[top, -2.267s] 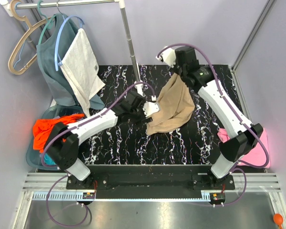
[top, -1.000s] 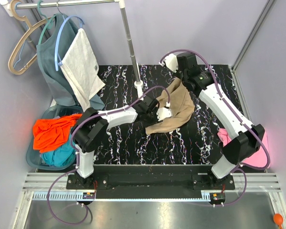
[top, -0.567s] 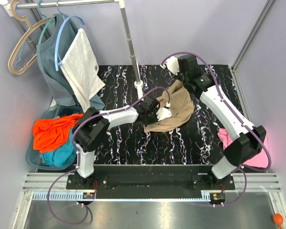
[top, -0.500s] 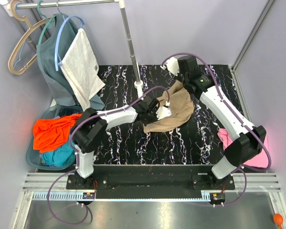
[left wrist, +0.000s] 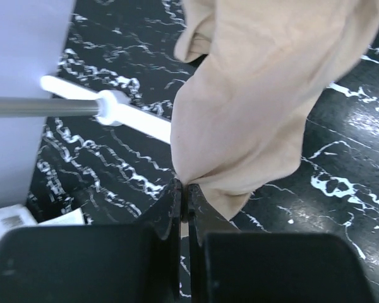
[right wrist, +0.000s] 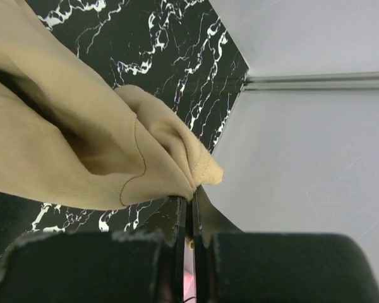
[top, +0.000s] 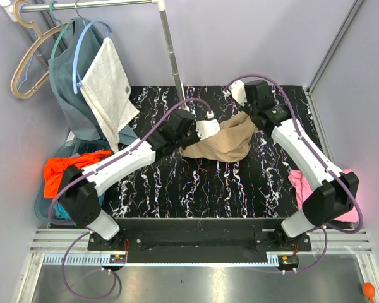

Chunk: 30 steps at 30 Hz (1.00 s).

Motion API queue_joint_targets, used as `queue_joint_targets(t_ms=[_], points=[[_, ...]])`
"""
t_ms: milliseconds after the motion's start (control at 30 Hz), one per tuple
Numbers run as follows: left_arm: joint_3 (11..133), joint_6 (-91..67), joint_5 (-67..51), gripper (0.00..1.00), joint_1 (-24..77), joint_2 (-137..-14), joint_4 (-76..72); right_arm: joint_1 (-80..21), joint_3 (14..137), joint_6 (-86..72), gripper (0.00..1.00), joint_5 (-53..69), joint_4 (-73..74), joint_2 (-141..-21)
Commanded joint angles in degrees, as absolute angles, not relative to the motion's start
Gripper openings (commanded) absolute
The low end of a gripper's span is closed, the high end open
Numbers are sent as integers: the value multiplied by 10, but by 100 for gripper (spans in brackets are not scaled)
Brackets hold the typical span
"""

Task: Fold and stack the t-shirts
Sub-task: Flatten the tshirt out

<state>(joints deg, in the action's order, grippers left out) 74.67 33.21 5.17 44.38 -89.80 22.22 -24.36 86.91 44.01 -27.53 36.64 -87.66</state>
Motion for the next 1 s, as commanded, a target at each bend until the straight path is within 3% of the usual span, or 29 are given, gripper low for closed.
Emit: queue_joint_targets(t_ms=[0,67,267,367,400,567,633,800,967], points=[[727,345,94,2,436,-863,199,-231,867,433,0,-283,345,-849],[720,350,92,5,436,-859,211,-220,866,432,0,-279,345,-846],[686,347,63,27,436,-874,218,-215,849,425,0,-270,345,-836],[684,346,54,28,436,-907,218,-215,841,423,0,-269,344,-834],[685,348,53,27,436,-915,220,-215,839,423,0,-268,344,-835],[694,352,48,0,436,-956,221,-214,828,424,0,-267,340,-830],[700,351,35,1,436,-962,232,-214,824,424,0,-267,339,-828],[697,331,-10,33,437,-933,277,-207,806,425,0,-265,333,-824],[645,335,-53,50,449,-873,317,-200,796,424,0,-262,324,-831]])
